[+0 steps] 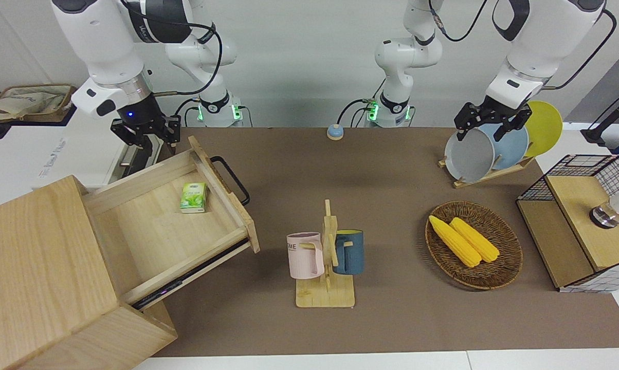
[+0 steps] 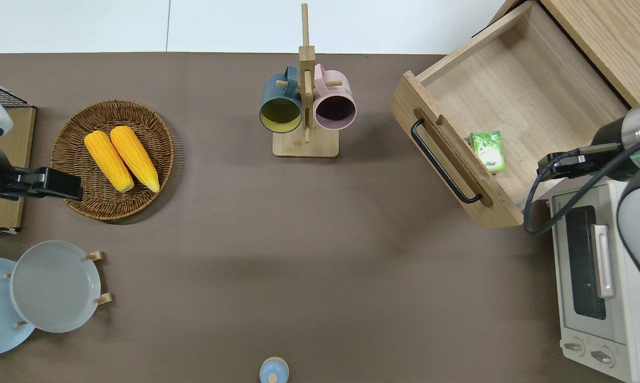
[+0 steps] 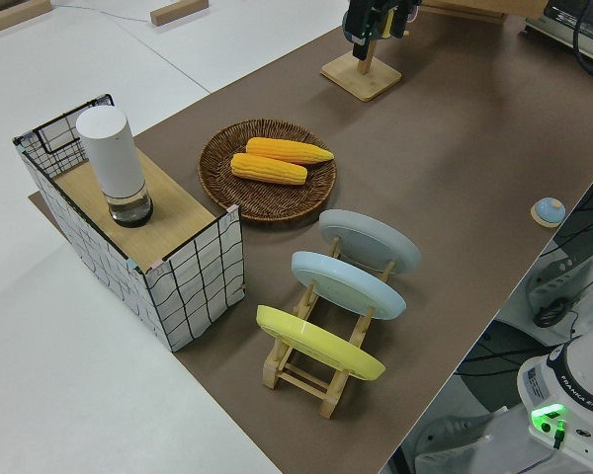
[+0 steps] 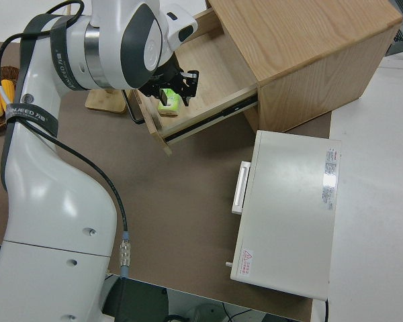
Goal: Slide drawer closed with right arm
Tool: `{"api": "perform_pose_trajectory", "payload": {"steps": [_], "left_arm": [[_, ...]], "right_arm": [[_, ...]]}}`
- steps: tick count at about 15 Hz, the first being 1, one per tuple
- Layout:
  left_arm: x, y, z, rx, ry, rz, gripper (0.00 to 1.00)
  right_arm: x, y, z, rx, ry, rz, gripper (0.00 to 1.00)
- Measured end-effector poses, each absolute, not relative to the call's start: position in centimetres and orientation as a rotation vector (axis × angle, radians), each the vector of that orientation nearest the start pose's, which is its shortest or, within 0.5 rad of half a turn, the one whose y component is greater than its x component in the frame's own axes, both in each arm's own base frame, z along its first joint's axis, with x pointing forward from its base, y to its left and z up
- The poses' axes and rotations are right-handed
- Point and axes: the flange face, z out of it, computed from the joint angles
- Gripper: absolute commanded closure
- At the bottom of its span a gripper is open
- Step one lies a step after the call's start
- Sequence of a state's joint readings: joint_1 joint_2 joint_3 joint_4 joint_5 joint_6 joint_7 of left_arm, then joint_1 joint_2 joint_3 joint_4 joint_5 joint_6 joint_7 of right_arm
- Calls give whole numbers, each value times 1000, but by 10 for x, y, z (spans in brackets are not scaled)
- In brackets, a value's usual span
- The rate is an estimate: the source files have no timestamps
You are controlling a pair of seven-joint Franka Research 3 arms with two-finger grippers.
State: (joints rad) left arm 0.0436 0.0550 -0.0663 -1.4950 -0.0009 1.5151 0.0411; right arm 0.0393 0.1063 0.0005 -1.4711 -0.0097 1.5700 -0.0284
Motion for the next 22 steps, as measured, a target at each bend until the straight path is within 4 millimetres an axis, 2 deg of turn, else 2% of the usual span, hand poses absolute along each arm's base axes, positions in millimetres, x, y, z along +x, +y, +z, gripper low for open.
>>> {"api": "perform_pose_trajectory", "payload": {"steps": [3, 13, 18, 22], "left_arm": [[566, -12, 625, -3144, 100, 55, 7], [566, -12, 625, -3144, 100, 55, 7], [566, -12, 625, -3144, 100, 55, 7], [566, -12, 625, -3144, 100, 55, 7]], "right_arm": [[587, 29, 611, -3160, -130, 11, 1000], [582, 28, 619, -3162, -127, 42, 1000], [569, 37, 652, -3161, -149, 17, 1000], [557, 65, 677, -3162, -95, -18, 1000]]}}
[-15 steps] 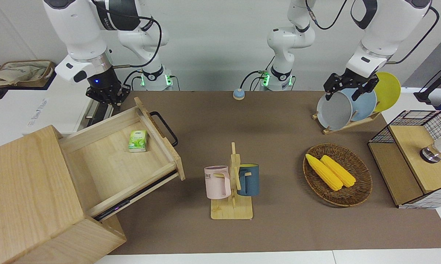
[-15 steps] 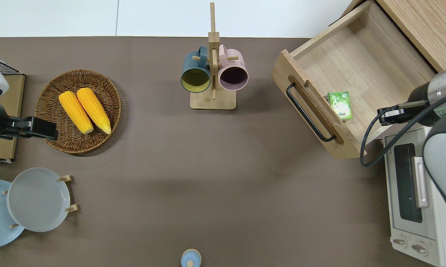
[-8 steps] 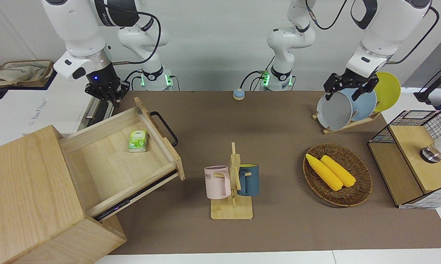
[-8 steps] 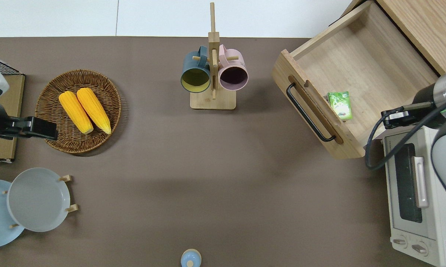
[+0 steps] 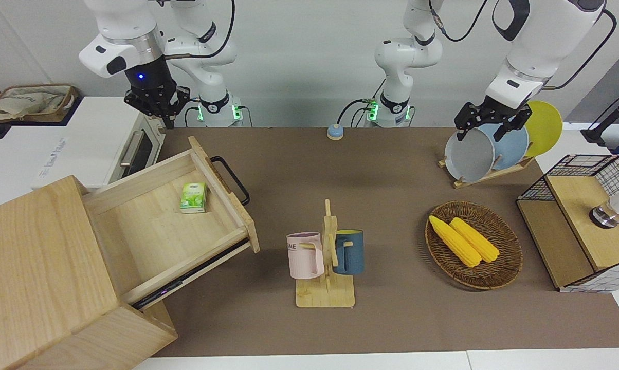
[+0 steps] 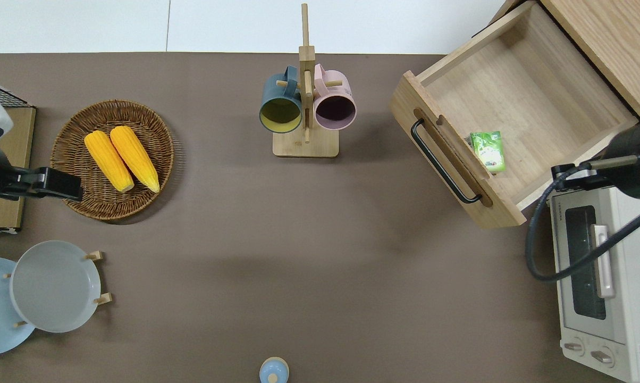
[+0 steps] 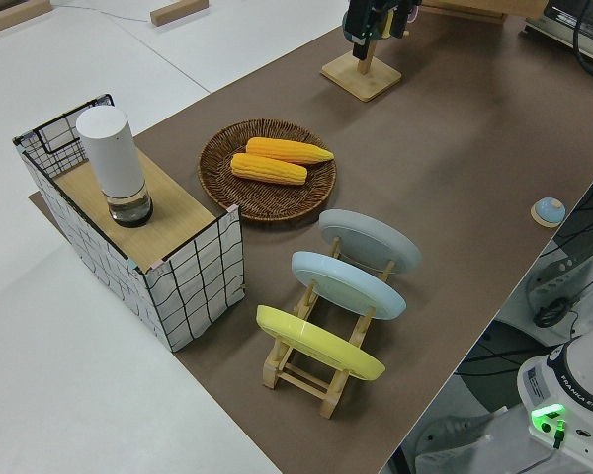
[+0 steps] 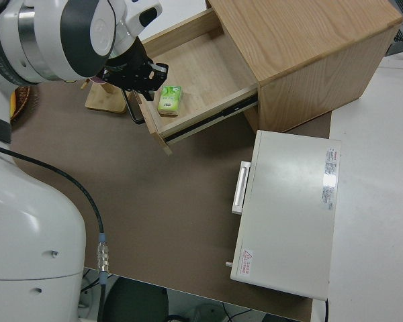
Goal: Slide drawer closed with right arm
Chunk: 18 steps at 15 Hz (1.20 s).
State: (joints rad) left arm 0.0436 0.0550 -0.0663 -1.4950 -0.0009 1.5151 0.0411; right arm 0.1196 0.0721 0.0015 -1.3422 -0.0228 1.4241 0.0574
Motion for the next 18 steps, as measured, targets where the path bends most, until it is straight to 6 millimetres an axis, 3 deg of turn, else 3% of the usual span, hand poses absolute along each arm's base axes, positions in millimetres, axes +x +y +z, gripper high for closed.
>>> {"api": "perform_pose_trajectory", "payload": {"steps": [4, 9, 12, 18], "left_arm": [[566, -12, 625, -3144, 100, 55, 7], [566, -12, 625, -3144, 100, 55, 7], [566, -12, 625, -3144, 100, 55, 7], [566, -12, 625, -3144, 100, 55, 7]], "right_arm": [[549, 109, 686, -3157, 44, -46, 1000], [542, 169, 680, -3134, 264, -75, 1000], [543, 203, 664, -3114, 427, -50, 1000], [555, 253, 625, -3029, 760, -15, 1000]]}}
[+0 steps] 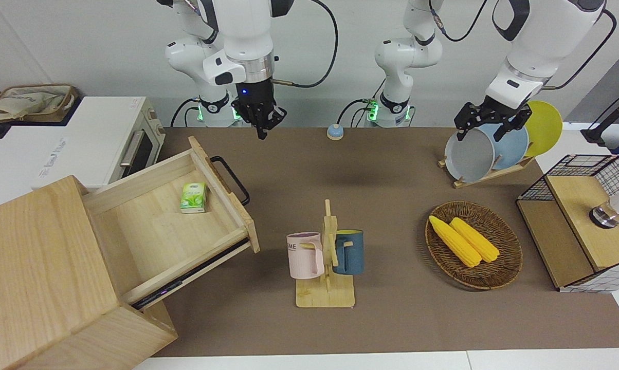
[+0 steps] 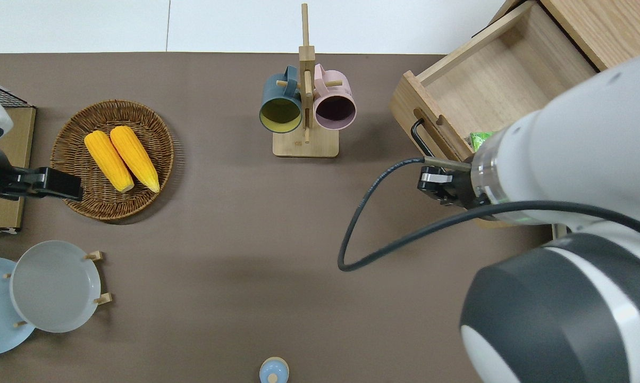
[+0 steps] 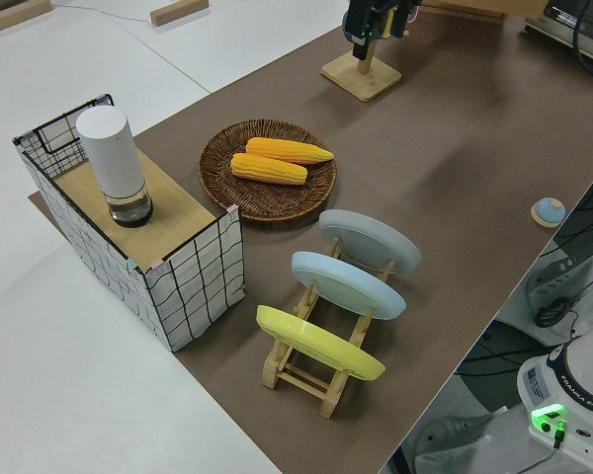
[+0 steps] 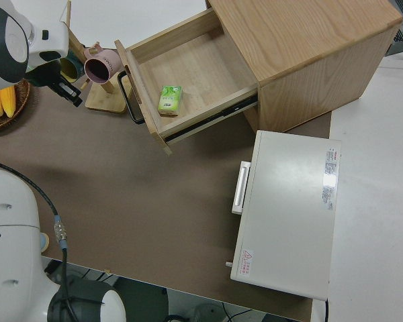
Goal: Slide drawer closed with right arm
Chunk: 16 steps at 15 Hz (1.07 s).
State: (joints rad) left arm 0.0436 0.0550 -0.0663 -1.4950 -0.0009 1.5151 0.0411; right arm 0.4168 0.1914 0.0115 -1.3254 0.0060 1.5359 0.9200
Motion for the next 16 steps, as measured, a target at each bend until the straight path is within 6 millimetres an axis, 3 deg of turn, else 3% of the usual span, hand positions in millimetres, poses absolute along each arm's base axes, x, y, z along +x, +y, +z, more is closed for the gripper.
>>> {"api": "perform_pose_trajectory", "payload": {"steps": [2, 6, 13, 16], "left_arm": [[566, -12, 625, -3144, 100, 55, 7], [566, -12, 625, -3144, 100, 55, 7], [566, -12, 625, -3144, 100, 55, 7], [566, -12, 625, -3144, 100, 55, 7]], "right_arm": [[558, 264, 612, -3017, 850, 9, 1000], [571, 265, 581, -2985, 1060, 65, 1000], [605, 248, 517, -2904, 1300, 136, 1000], [614, 241, 504, -2890, 1332, 136, 1000]]}}
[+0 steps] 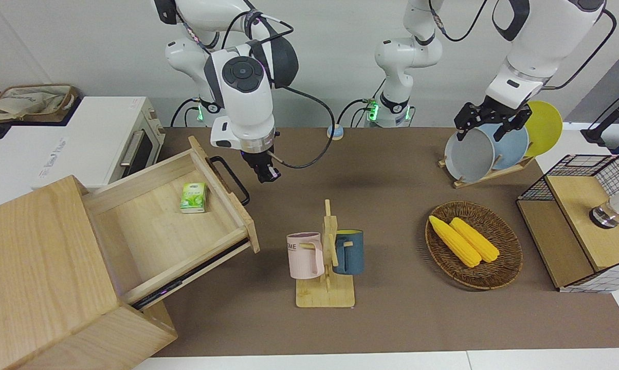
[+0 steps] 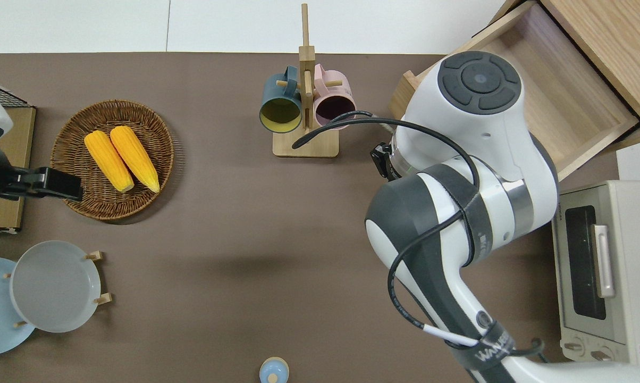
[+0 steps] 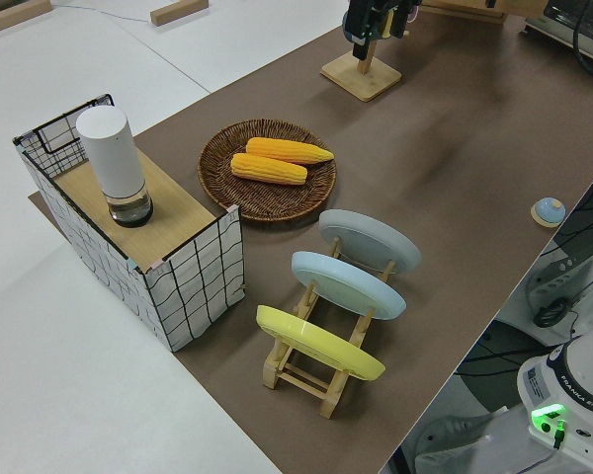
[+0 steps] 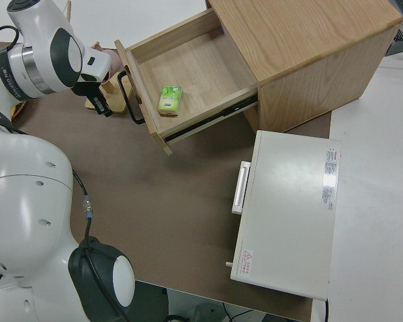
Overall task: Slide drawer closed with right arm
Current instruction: 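Push the drawer front with the right gripper away from the robot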
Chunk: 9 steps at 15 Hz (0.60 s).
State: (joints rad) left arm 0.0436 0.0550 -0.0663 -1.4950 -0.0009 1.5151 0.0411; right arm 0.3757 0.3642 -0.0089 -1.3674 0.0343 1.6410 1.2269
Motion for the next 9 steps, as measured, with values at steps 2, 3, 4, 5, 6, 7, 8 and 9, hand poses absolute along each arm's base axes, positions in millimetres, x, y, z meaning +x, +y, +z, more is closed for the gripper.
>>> {"api": "perform_pose_trajectory", "payload": {"steps": [2, 3, 4, 5, 6, 7, 8, 9], "left_arm": [[566, -12, 625, -3144, 100, 55, 7], [566, -12, 625, -3144, 100, 55, 7], [566, -12, 625, -3144, 100, 55, 7], [566, -12, 625, -3144, 100, 55, 7], [566, -12, 625, -3144, 100, 55, 7], [566, -12, 625, -3144, 100, 55, 7], [566, -12, 625, -3144, 100, 55, 7], [566, -12, 625, -3144, 100, 55, 7]], "right_arm": [[619, 238, 503, -2872, 1342, 116, 1000], [621, 237, 502, -2865, 1348, 110, 1000], [622, 237, 501, -2859, 1355, 104, 1000], [625, 236, 498, -2849, 1361, 93, 1000], [628, 235, 496, -2838, 1368, 83, 1000], [631, 232, 495, -2831, 1376, 77, 1000], [634, 227, 493, -2822, 1388, 72, 1000], [637, 221, 491, -2813, 1401, 68, 1000]]}}
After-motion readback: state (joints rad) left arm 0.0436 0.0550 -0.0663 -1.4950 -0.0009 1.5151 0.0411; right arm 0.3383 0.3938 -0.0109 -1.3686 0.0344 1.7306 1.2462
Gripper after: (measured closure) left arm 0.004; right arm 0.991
